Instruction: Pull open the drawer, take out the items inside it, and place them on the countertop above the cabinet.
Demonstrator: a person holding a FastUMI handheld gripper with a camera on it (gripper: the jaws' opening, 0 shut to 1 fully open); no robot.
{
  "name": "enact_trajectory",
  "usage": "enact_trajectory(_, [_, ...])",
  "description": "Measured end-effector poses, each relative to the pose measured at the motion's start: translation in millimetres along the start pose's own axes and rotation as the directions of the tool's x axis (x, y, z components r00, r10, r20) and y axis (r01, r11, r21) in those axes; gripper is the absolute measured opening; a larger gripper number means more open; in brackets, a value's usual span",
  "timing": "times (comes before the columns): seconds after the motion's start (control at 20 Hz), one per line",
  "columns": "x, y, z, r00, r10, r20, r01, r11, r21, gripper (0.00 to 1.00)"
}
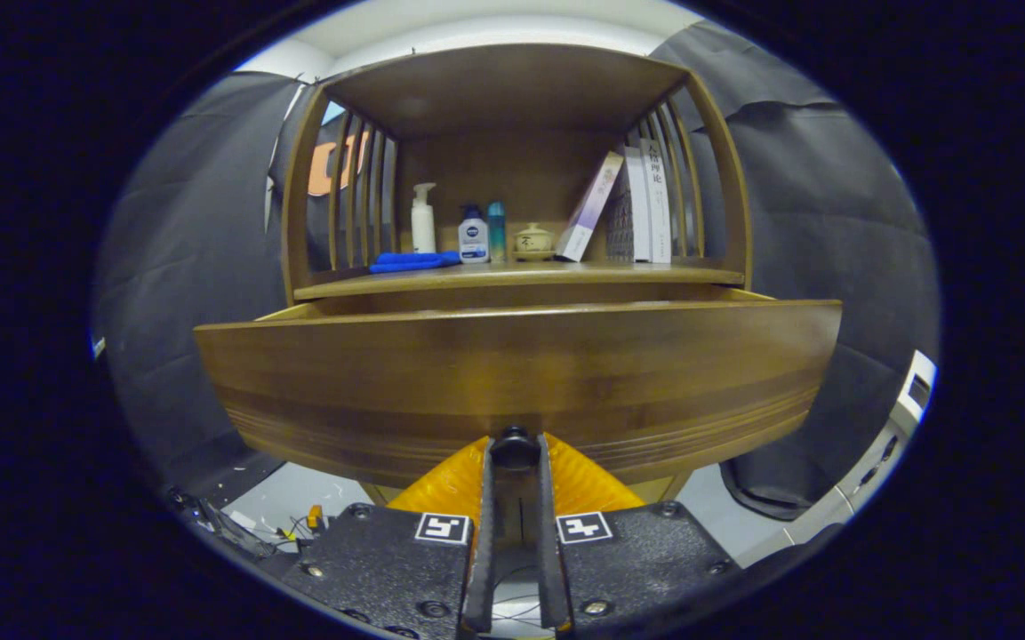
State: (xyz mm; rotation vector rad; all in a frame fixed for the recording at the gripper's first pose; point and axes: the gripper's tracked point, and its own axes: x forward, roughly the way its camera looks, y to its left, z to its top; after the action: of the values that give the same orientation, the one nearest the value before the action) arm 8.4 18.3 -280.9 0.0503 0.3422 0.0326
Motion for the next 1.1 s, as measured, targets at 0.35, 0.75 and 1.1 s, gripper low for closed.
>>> enact_trajectory(0.35, [-22.9, 0.2, -15.2, 1.0, 0.015, -0.014, -0.015, 1.0, -0.011, 0.23])
enact_trajectory(0.75, [-39.1, -9.4, -11.4, 1.0, 0.0, 0.028, 0.0, 1.0, -0.006, 0.42])
enact_trajectory(1.1, [-76.4, -22.4, 66.8, 0.976, -0.015, 0.217, 0.023, 0.999, -0.033, 0.91])
